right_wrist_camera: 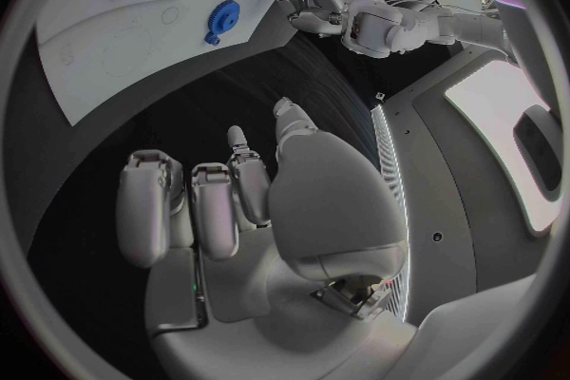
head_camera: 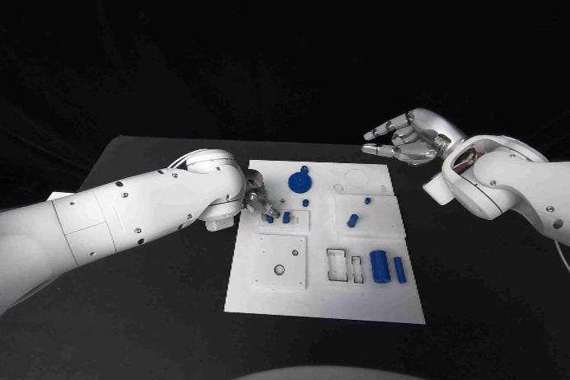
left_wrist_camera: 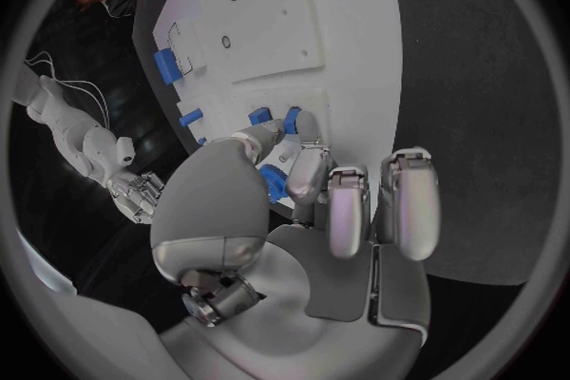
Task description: Assemble the parts on the task board
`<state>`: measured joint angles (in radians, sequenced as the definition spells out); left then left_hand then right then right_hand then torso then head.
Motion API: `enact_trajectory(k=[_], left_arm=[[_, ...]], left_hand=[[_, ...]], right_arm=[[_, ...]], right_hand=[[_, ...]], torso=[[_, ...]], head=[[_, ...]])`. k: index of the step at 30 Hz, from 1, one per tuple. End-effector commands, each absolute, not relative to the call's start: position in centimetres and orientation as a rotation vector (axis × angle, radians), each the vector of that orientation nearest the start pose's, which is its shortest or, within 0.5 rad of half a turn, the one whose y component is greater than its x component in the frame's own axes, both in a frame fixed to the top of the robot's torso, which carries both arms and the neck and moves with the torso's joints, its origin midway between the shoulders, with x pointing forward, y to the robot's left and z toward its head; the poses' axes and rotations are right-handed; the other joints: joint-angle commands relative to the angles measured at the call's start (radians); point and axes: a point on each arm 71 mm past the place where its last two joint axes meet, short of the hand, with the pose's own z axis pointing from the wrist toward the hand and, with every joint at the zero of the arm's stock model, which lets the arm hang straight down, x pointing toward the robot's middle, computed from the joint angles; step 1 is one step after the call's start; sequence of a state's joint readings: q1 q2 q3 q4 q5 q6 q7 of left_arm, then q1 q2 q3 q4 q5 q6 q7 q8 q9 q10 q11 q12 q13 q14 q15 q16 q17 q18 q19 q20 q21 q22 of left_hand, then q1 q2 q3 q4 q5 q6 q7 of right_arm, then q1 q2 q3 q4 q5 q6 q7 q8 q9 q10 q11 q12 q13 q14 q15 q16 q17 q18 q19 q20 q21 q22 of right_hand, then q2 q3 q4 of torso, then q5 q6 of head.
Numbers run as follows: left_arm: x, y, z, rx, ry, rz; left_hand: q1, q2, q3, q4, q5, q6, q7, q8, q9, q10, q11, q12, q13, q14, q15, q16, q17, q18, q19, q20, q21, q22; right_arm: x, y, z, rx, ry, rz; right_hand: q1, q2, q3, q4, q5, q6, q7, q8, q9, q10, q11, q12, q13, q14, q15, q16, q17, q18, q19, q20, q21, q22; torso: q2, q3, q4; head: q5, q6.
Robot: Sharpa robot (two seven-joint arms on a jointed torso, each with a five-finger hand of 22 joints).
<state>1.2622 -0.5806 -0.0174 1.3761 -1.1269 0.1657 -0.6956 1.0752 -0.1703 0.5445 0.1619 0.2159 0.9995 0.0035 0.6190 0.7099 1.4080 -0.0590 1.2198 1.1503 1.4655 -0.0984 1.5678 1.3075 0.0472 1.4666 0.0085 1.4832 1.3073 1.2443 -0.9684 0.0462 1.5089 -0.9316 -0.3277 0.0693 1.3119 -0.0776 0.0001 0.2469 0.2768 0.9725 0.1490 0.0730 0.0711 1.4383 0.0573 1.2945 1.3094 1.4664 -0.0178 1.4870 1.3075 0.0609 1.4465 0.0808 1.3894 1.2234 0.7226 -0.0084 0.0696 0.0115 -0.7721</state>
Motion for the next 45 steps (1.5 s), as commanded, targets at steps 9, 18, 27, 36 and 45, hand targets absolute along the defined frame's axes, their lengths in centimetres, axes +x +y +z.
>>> enact_trajectory(k=[9, 18, 27, 36, 45], left_arm=[[50.9, 13.8, -20.2, -0.134, 2.324, -0.224], [51.1, 14.3, -19.9, -0.189, 2.271, -0.251], [51.2, 14.4, -19.3, -0.254, 2.195, -0.373], [51.5, 14.2, -17.5, -0.469, 2.010, -0.867], [52.6, 12.4, -16.1, -0.106, 1.821, -0.946]], left_hand=[[-0.063, -0.020, -0.073, 0.044, -0.002, 0.019, -0.001, 0.001, 0.004, 0.011, -0.002, 0.004, 0.005, 0.105, -0.010, 0.003, 0.263, -0.022, 0.068, -0.006, 0.011, 0.161], [-0.075, 0.008, -0.318, 0.126, -0.005, 0.023, -0.001, 0.007, 0.013, 0.010, -0.003, 0.001, 0.004, 0.105, -0.012, 0.003, 0.263, -0.022, 0.068, -0.008, 0.011, 0.164], [-0.096, 0.041, -0.425, 0.129, -0.006, -0.004, 0.005, 0.003, 0.018, -0.014, 0.002, -0.032, -0.032, 0.105, -0.011, 0.003, 0.263, -0.011, 0.052, -0.009, -0.025, 0.120], [-0.025, 0.086, -0.543, 0.127, -0.003, -0.205, 0.095, -0.081, -0.047, -0.360, 0.083, -0.396, -0.403, -0.023, 0.055, -0.208, -0.013, 0.104, -0.228, 0.043, -0.573, -0.456], [0.391, 0.110, -0.394, -0.027, 0.005, -0.256, 0.171, -0.187, -0.205, -0.547, 0.152, -0.604, -0.601, -0.141, 0.113, -0.388, -0.239, 0.139, -0.275, 0.102, -0.806, -0.654]], right_arm=[[50.2, -26.8, -12.9, 0.311, 1.570, 0.922], [50.3, -26.8, -12.9, 0.311, 1.571, 0.923], [50.2, -26.9, -13.1, 0.315, 1.576, 0.924], [50.1, -27.2, -13.5, 0.323, 1.580, 0.918], [50.2, -27.3, -13.6, 0.325, 1.580, 0.916]], right_hand=[[-0.003, 0.004, -0.005, 0.000, 0.001, -0.003, -0.004, 0.004, 0.001, -0.009, 0.000, -0.004, 0.073, 0.070, -0.003, -0.004, 0.106, 0.010, -0.007, -0.001, -0.007, -0.001], [-0.003, 0.004, -0.005, 0.000, 0.001, -0.003, -0.004, 0.004, 0.001, -0.009, 0.000, -0.004, 0.073, 0.070, -0.003, -0.004, 0.106, 0.010, -0.007, -0.001, -0.007, -0.001], [-0.003, 0.004, -0.005, 0.000, 0.001, -0.003, -0.004, 0.004, 0.001, -0.009, 0.000, -0.004, 0.073, 0.070, -0.003, -0.004, 0.106, 0.010, -0.007, -0.001, -0.007, -0.001], [-0.003, 0.005, -0.006, -0.001, 0.002, -0.003, -0.004, 0.004, 0.001, -0.010, 0.000, -0.005, 0.072, 0.070, -0.003, -0.005, 0.106, 0.010, -0.008, -0.001, -0.008, -0.002], [-0.003, 0.005, -0.006, -0.001, 0.002, -0.003, -0.004, 0.004, 0.001, -0.010, 0.000, -0.005, 0.072, 0.070, -0.003, -0.005, 0.106, 0.010, -0.008, -0.001, -0.008, -0.002]], torso=[[0.000, -0.0009, 0.0006], [0.000, -0.0016, 0.0003], [0.001, -0.0017, 0.0000], [-0.001, -0.0004, 0.0021], [-0.001, -0.0006, 0.0000]], head=[[0.001, 0.001], [0.000, 0.001], [-0.004, 0.002], [-0.011, 0.003], [-0.019, 0.010]])
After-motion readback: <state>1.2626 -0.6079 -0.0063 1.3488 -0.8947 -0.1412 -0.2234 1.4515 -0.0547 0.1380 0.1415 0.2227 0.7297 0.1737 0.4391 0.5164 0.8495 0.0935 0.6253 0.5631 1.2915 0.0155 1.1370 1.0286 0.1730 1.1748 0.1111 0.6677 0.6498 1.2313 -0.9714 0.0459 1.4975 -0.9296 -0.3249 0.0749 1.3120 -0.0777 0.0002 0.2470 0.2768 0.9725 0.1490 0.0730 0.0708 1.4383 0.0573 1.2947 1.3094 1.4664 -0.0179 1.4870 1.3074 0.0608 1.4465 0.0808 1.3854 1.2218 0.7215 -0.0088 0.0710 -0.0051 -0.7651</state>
